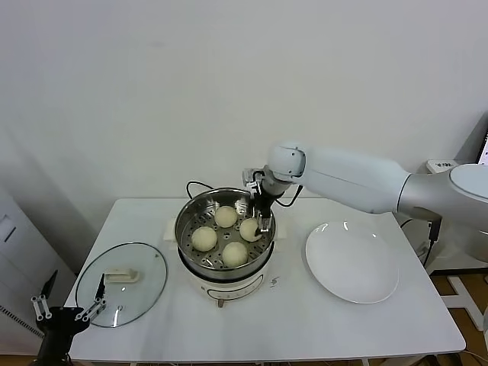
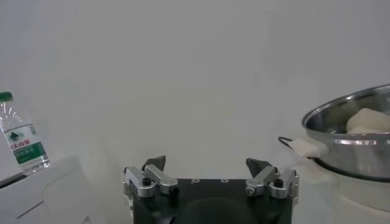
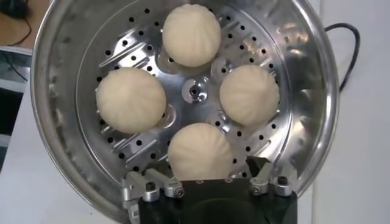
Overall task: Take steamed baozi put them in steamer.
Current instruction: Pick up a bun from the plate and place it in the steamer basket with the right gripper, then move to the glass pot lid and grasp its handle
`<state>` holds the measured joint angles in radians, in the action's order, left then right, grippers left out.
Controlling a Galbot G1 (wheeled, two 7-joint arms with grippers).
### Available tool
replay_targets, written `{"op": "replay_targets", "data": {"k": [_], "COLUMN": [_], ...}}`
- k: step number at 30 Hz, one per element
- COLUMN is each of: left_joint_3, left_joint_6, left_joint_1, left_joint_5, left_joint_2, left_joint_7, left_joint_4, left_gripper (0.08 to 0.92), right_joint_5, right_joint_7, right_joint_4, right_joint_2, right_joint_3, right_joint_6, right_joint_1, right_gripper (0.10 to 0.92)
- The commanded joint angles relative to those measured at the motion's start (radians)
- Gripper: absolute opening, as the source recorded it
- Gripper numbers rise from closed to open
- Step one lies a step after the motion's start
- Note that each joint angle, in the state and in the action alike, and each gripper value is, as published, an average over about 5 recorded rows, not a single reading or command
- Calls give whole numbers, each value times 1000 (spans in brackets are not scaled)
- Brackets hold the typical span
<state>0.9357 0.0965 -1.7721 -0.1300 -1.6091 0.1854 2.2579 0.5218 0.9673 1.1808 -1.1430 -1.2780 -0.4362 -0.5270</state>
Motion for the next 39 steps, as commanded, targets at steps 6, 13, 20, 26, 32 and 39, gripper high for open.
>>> {"op": "replay_targets", "data": {"k": [6, 13, 20, 26, 32, 39], "left_joint_3": [-12, -23, -35, -36, -34, -22], "left_joint_6": [-6, -13, -17, -22, -8, 90], "left_joint_1": [14, 29, 30, 45, 62, 67], "left_joint_5": [-6, -21, -47, -76, -127, -255], "left_joint_2": [11, 16, 25, 37, 48, 72], "left_joint_7": [-2, -10, -11, -11, -12, -21], "left_joint_4": [12, 13, 21, 10, -18, -108], "left_gripper": [823, 823, 823, 823, 823, 823], "right_joint_5": [545, 505, 346, 151, -5, -40], "right_joint_7": [-825, -1131, -1156, -1066, -956, -858], "right_joint_4": [9, 58, 256, 460, 622, 720], "right_joint_2": [237, 343, 330, 222, 49, -80], "right_joint_3": [395, 906, 1416, 1729, 1943, 2027], "right_joint_6": [366, 573, 619, 634, 616, 624], "right_joint_1": [233, 758, 1332, 1757, 2075, 2253], "right_gripper": [823, 823, 823, 823, 823, 823]}}
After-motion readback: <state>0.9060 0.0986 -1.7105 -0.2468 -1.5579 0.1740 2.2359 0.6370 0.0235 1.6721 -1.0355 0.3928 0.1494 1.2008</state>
